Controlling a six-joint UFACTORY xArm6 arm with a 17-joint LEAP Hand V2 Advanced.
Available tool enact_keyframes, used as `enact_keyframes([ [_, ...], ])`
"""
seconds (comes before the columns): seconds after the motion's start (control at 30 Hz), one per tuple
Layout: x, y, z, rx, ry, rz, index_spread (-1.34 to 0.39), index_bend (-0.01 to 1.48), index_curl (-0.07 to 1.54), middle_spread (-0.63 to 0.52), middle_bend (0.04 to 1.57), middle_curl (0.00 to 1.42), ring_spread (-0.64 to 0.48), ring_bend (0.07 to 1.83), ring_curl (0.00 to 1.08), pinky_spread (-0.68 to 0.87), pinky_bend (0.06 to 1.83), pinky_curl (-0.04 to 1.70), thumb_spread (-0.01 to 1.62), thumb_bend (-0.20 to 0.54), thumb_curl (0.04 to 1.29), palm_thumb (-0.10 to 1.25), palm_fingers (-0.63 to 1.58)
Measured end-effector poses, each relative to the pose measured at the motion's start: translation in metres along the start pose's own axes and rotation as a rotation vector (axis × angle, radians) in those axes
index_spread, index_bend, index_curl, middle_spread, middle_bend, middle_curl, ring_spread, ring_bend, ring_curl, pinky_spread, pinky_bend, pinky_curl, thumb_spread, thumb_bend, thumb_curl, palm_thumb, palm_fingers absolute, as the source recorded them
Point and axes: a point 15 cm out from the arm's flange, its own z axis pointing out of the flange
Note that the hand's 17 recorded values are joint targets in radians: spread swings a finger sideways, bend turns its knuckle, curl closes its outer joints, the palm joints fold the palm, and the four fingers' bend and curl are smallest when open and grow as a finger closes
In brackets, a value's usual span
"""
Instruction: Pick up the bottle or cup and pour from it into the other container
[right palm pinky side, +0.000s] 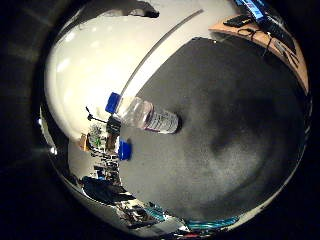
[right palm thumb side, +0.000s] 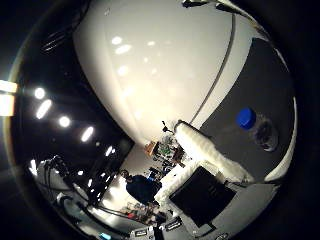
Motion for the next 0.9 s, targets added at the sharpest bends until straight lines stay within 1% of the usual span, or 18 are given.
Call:
enact_keyframes([
  [0.27,0.030,0.010,0.013,-0.019,-0.024,0.050,-0.30,0.17,0.34,-0.05,0.31,0.37,0.08,0.50,0.17,0.47,0.81,-0.01,1.08,-0.022,0.41,0.70,0.32],
  [0.43,0.044,0.017,0.038,-0.050,-0.049,0.069,-0.30,0.18,0.34,-0.05,0.30,0.36,0.08,0.50,0.17,0.47,0.80,-0.01,1.08,-0.022,0.41,0.70,0.32],
  [0.6,0.063,0.024,0.051,-0.060,-0.046,0.094,-0.28,0.17,0.33,-0.04,0.30,0.37,0.08,0.50,0.18,0.47,0.80,-0.01,1.08,-0.022,0.42,0.69,0.31],
  [0.9,0.070,0.035,0.078,-0.107,-0.072,0.106,-0.28,0.17,0.33,-0.04,0.30,0.36,0.10,0.51,0.18,0.47,0.81,-0.01,1.08,-0.022,0.42,0.68,0.30],
])
